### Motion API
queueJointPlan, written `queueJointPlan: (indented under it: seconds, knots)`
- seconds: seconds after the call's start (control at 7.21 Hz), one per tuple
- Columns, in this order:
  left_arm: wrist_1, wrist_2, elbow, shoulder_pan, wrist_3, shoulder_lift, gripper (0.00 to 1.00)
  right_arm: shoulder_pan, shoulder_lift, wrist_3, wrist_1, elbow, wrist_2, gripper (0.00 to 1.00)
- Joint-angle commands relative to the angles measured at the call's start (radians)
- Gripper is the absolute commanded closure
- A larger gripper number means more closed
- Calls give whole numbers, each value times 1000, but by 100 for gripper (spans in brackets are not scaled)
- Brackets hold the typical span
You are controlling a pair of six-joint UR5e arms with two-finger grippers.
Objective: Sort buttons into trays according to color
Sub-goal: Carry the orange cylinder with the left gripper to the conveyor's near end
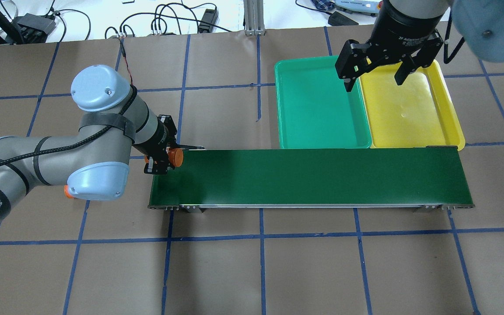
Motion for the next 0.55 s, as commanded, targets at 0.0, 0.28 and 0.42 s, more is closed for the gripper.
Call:
queueJointPlan:
  seconds: [0.0,0.28,0.42]
  knots:
    - [5,-7,-22,0,9,-8,100,-1,1,-5,2,1,0,0]
    - [-1,-6,-24,0,1,-14,84,-1,0,-6,5,1,-2,0]
    - [-4,-10,-24,0,1,-20,40,-1,0,-5,48,0,0,0]
